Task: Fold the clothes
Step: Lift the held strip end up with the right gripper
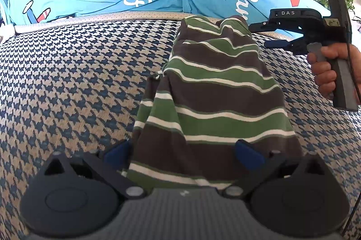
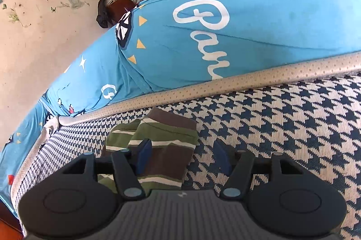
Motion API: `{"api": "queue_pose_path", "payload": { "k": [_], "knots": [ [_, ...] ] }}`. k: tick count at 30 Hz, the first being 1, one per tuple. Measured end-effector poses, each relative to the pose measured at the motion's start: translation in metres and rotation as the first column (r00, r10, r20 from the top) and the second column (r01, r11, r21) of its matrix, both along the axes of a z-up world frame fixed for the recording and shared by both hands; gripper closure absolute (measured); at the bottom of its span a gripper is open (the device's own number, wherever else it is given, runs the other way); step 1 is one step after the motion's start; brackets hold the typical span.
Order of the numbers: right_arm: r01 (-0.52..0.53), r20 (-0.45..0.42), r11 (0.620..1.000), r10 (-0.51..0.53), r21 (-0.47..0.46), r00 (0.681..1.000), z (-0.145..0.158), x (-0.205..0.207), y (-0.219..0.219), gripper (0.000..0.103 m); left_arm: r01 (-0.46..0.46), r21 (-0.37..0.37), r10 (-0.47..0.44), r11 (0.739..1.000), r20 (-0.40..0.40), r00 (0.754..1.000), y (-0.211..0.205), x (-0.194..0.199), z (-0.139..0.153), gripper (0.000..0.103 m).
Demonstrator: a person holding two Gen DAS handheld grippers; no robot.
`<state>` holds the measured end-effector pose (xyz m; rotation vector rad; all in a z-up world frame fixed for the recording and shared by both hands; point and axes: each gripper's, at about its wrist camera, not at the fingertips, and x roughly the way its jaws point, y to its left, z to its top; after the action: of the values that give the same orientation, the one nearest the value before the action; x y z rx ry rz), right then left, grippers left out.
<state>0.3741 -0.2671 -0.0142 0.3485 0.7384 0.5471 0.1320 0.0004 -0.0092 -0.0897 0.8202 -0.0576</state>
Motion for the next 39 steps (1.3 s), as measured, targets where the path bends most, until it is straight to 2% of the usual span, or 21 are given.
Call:
{"api": "queue_pose_path", "payload": {
  "k": [2, 8, 13, 20, 23, 28, 29, 30, 33, 39],
  "knots": [
    [-0.024, -0.004, 1.0, 0.024, 0.011, 1.0, -0.004, 0.001, 0.006, 0.042, 0.001, 0.003, -0.001, 1.0, 0.0, 1.0, -0.001, 0.0, 0.0, 0.0],
    [-0.063, 0.058, 0.998, 0.065, -0.026, 0.996, -0.009, 0.003, 0.025, 0.041, 0.003, 0.011, -0.003, 1.0, -0.001, 1.0, -0.002, 0.0, -0.001, 0.0],
    [-0.08, 0.091, 0.996, 0.084, -0.041, 0.992, -0.012, 0.006, 0.034, 0.048, 0.003, 0.017, -0.003, 1.0, -0.001, 1.0, -0.003, 0.0, -0.002, 0.0],
    [-0.152, 0.128, 0.98, 0.168, -0.128, 0.978, -0.008, 0.004, 0.066, 0.05, 0.004, 0.032, -0.004, 0.999, 0.001, 1.0, -0.007, 0.001, -0.002, 0.0],
    [-0.158, 0.157, 0.969, 0.189, -0.191, 0.969, -0.007, 0.002, 0.075, 0.049, 0.007, 0.034, -0.007, 0.999, 0.001, 1.0, -0.008, 0.001, -0.003, 0.0],
    [-0.158, 0.162, 0.971, 0.188, -0.179, 0.969, -0.009, 0.003, 0.079, 0.039, 0.005, 0.031, -0.005, 1.0, 0.001, 1.0, -0.007, 0.0, -0.003, 0.0],
    [-0.157, 0.168, 0.968, 0.191, -0.195, 0.967, -0.009, 0.002, 0.083, 0.041, 0.005, 0.032, -0.005, 0.999, 0.002, 1.0, -0.007, 0.001, -0.003, 0.0],
    [-0.155, 0.174, 0.965, 0.193, -0.211, 0.966, -0.009, 0.002, 0.087, 0.052, 0.005, 0.033, -0.005, 0.999, 0.004, 1.0, -0.007, 0.001, -0.003, 0.0],
    [-0.166, 0.17, 0.964, 0.203, -0.209, 0.964, -0.01, 0.001, 0.095, 0.073, 0.005, 0.033, -0.006, 0.999, 0.005, 1.0, -0.007, 0.001, -0.003, 0.0],
    [-0.142, 0.166, 0.967, 0.179, -0.21, 0.97, -0.008, -0.001, 0.095, 0.086, 0.007, 0.034, -0.007, 0.999, 0.006, 1.0, -0.008, 0.002, -0.002, 0.0]
  ]
}}
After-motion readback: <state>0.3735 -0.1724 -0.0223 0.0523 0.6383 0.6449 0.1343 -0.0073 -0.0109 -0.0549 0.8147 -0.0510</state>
